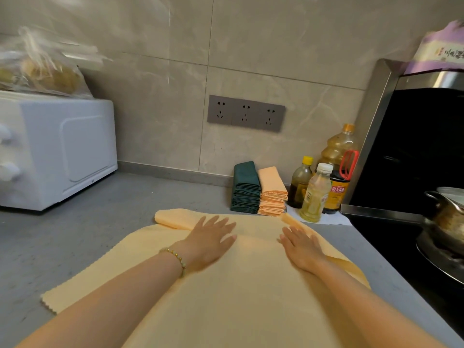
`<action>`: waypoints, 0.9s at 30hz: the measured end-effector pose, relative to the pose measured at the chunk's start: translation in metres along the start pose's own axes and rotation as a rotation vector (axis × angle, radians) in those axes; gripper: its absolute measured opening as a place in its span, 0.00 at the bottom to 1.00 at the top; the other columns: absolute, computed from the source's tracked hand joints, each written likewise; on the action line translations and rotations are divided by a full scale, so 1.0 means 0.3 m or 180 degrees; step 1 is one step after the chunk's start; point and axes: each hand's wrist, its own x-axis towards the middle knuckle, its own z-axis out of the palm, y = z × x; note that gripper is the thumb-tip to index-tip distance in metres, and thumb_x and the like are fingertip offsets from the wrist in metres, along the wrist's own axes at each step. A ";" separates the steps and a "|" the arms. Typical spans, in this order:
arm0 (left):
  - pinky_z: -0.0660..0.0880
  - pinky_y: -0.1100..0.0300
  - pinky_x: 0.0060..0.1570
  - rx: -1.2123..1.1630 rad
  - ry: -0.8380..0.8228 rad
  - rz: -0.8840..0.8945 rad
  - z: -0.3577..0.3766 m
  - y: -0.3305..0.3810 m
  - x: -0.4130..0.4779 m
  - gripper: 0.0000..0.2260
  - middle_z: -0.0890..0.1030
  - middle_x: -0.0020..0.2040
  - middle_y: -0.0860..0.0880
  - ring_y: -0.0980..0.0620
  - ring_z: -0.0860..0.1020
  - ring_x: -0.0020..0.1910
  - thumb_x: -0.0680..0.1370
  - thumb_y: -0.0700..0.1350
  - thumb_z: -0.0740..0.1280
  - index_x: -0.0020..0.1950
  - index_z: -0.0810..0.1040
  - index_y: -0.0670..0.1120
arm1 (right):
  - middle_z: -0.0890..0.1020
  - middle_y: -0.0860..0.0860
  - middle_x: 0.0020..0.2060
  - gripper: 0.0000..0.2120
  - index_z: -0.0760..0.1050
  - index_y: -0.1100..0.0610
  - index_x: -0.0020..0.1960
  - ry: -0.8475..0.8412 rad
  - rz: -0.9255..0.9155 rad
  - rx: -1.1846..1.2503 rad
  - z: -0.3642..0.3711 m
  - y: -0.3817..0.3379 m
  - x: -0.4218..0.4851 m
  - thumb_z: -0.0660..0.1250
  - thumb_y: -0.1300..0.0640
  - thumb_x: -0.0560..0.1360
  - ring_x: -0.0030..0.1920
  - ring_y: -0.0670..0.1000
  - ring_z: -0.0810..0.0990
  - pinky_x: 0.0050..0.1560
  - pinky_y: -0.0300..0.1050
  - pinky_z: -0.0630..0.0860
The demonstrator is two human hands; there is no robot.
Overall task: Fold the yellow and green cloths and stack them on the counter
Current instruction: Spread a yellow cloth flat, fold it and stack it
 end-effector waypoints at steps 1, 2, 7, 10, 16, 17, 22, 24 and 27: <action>0.38 0.51 0.75 0.0033 0.0182 0.0167 0.019 0.009 -0.016 0.24 0.49 0.79 0.53 0.52 0.44 0.78 0.83 0.58 0.44 0.79 0.49 0.55 | 0.48 0.49 0.77 0.26 0.49 0.50 0.78 0.0049 0.0071 0.0056 -0.001 0.002 0.003 0.40 0.44 0.82 0.77 0.50 0.44 0.74 0.53 0.40; 0.37 0.52 0.75 0.0072 0.0301 0.0292 0.035 0.022 -0.033 0.24 0.48 0.79 0.53 0.53 0.43 0.77 0.83 0.58 0.45 0.79 0.49 0.55 | 0.48 0.50 0.77 0.26 0.50 0.51 0.77 0.0120 0.0144 0.0060 -0.004 0.003 0.004 0.40 0.44 0.82 0.77 0.51 0.44 0.74 0.53 0.41; 0.35 0.53 0.74 0.0141 0.0138 0.0485 0.085 0.077 -0.118 0.26 0.43 0.79 0.54 0.53 0.40 0.77 0.82 0.59 0.47 0.78 0.45 0.56 | 0.45 0.51 0.77 0.26 0.47 0.51 0.78 0.0559 0.0079 0.0037 -0.038 -0.012 -0.056 0.46 0.45 0.82 0.77 0.53 0.42 0.74 0.54 0.41; 0.38 0.56 0.74 -0.0092 0.0483 0.0550 0.065 0.093 -0.167 0.25 0.50 0.79 0.53 0.54 0.46 0.77 0.82 0.58 0.50 0.78 0.52 0.55 | 0.46 0.48 0.77 0.26 0.52 0.48 0.77 0.0737 -0.0398 0.0225 -0.066 -0.076 -0.170 0.52 0.44 0.81 0.77 0.50 0.42 0.75 0.51 0.41; 0.46 0.59 0.73 -0.0298 -0.0105 0.0788 0.001 0.113 -0.354 0.37 0.54 0.77 0.58 0.55 0.50 0.76 0.71 0.70 0.63 0.76 0.58 0.58 | 0.54 0.42 0.76 0.28 0.59 0.44 0.74 0.0036 -0.1102 0.0499 -0.072 -0.145 -0.523 0.57 0.39 0.77 0.75 0.44 0.50 0.74 0.43 0.47; 0.47 0.58 0.73 -0.0256 -0.0276 0.0790 -0.005 0.117 -0.399 0.40 0.54 0.77 0.59 0.55 0.50 0.75 0.69 0.71 0.64 0.76 0.57 0.58 | 0.53 0.41 0.76 0.30 0.56 0.44 0.75 -0.0110 -0.1160 0.0411 -0.061 -0.147 -0.582 0.58 0.36 0.76 0.75 0.43 0.49 0.74 0.41 0.47; 0.48 0.56 0.73 0.0003 -0.0752 0.0671 -0.038 0.137 -0.523 0.44 0.52 0.77 0.59 0.55 0.50 0.76 0.67 0.73 0.65 0.77 0.53 0.59 | 0.45 0.41 0.76 0.43 0.45 0.45 0.77 -0.0771 -0.1333 0.0063 -0.045 -0.185 -0.728 0.60 0.30 0.71 0.76 0.43 0.43 0.74 0.41 0.45; 0.47 0.56 0.74 -0.0048 -0.0906 0.0567 -0.039 0.143 -0.551 0.46 0.49 0.78 0.59 0.56 0.48 0.76 0.66 0.73 0.66 0.78 0.50 0.59 | 0.42 0.43 0.76 0.47 0.42 0.46 0.77 -0.0967 -0.1355 -0.0161 -0.038 -0.209 -0.764 0.62 0.30 0.69 0.76 0.44 0.39 0.75 0.43 0.42; 0.45 0.55 0.74 -0.0042 -0.1001 0.0521 -0.036 0.151 -0.584 0.49 0.46 0.78 0.58 0.55 0.45 0.77 0.65 0.72 0.67 0.78 0.46 0.59 | 0.35 0.46 0.75 0.52 0.37 0.47 0.77 -0.1008 -0.1415 -0.0450 -0.008 -0.241 -0.806 0.64 0.29 0.67 0.74 0.48 0.31 0.75 0.49 0.38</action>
